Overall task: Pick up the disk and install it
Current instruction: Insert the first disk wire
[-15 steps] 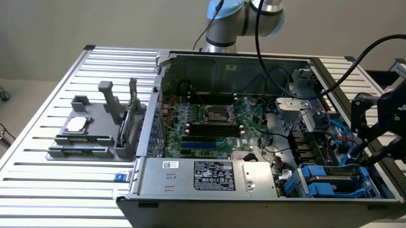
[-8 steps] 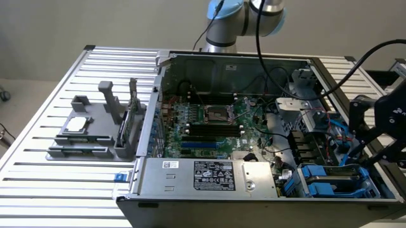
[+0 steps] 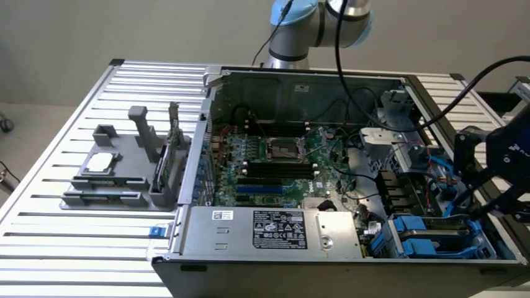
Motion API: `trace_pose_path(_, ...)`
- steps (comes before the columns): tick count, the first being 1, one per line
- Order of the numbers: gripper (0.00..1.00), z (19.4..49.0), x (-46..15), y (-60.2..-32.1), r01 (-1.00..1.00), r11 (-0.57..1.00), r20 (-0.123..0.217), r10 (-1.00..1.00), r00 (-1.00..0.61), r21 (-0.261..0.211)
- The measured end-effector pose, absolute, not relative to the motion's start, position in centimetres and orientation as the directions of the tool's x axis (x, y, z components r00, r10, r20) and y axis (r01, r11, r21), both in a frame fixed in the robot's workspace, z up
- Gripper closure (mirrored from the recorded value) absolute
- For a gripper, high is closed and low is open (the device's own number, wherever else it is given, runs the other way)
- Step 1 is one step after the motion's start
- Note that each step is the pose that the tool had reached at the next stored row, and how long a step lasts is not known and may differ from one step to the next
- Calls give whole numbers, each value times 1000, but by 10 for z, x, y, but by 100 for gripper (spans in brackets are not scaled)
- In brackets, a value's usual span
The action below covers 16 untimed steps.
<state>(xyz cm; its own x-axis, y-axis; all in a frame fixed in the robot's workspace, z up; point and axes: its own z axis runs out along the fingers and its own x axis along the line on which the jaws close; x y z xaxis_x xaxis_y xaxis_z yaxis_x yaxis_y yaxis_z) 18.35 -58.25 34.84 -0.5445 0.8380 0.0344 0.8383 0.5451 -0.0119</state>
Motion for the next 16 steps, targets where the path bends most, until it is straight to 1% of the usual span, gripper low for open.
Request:
trace_pose_path(5,69,348,184,-583,851,525,54,850,-524,1)
trace_pose_path(13,69,348,186,-591,858,514,66,856,-513,8)
trace_pose_path(16,69,347,187,-596,858,514,75,855,-513,14)
